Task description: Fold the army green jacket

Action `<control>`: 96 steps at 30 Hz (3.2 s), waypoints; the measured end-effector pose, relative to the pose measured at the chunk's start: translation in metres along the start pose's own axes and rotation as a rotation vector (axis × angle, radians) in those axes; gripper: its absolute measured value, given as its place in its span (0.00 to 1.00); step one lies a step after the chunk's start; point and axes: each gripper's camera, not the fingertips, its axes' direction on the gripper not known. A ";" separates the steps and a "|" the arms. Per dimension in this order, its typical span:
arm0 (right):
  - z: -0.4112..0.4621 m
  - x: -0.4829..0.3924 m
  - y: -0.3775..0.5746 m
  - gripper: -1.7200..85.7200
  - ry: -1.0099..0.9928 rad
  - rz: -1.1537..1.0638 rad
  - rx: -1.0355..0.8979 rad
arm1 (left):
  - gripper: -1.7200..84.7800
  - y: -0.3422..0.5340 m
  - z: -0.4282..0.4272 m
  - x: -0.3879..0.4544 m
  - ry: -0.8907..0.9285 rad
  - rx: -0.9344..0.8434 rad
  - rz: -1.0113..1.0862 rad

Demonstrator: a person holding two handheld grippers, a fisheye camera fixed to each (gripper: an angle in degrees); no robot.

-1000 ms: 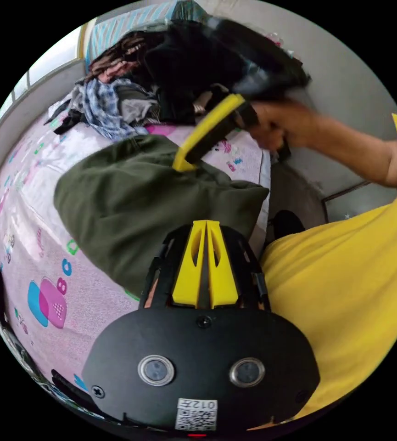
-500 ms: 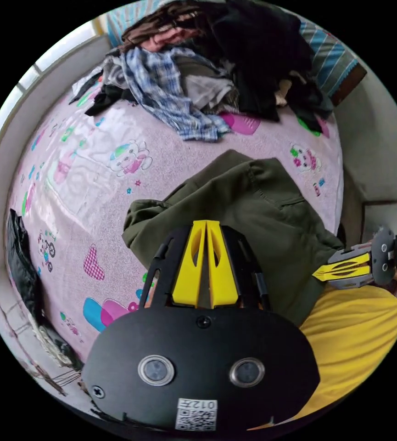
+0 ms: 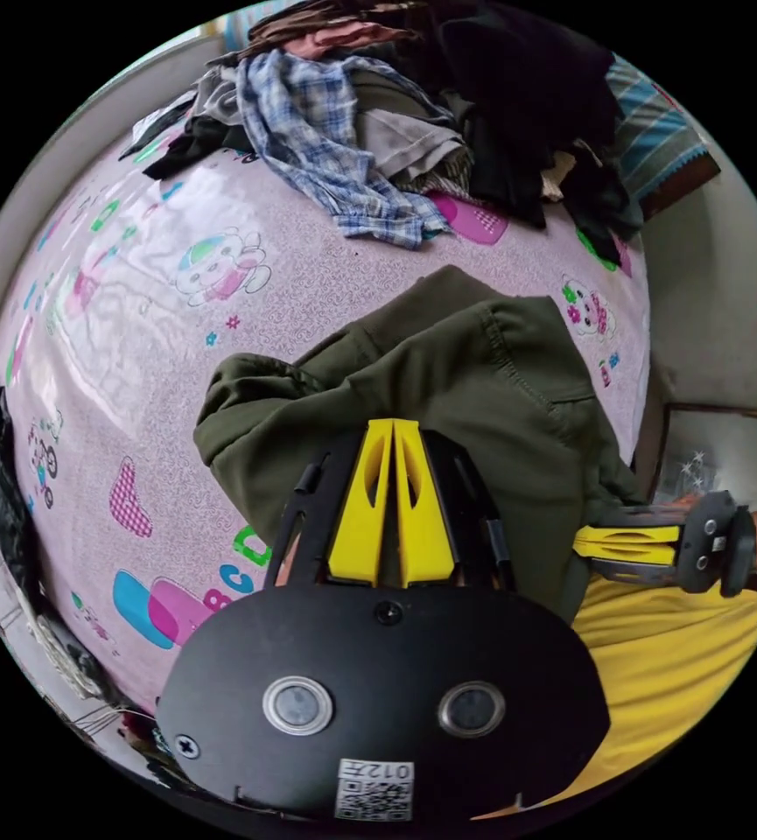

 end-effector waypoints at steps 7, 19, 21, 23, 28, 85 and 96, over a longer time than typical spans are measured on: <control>-0.028 0.042 0.005 0.03 -0.251 0.123 0.073 | 0.02 0.074 -0.078 -0.001 0.107 0.233 -0.071; 0.020 0.049 -0.076 0.02 0.104 0.001 0.054 | 0.02 0.178 -0.021 0.079 0.116 0.077 0.034; 0.025 0.050 -0.080 0.02 0.103 -0.002 0.045 | 0.02 0.178 -0.012 0.070 0.174 0.056 -0.040; 0.028 0.052 -0.080 0.02 0.094 0.001 0.057 | 0.02 0.180 -0.009 0.068 0.189 0.053 -0.047; 0.022 0.062 -0.075 0.02 0.043 0.075 0.097 | 0.02 0.187 -0.019 0.078 0.159 0.065 -0.035; 0.128 0.279 -0.049 0.18 -0.700 0.552 0.296 | 0.02 0.242 -0.021 0.104 0.181 0.113 -0.219; 0.139 0.214 -0.030 0.10 -0.731 0.811 0.331 | 0.02 0.253 -0.040 0.088 0.061 0.129 -0.278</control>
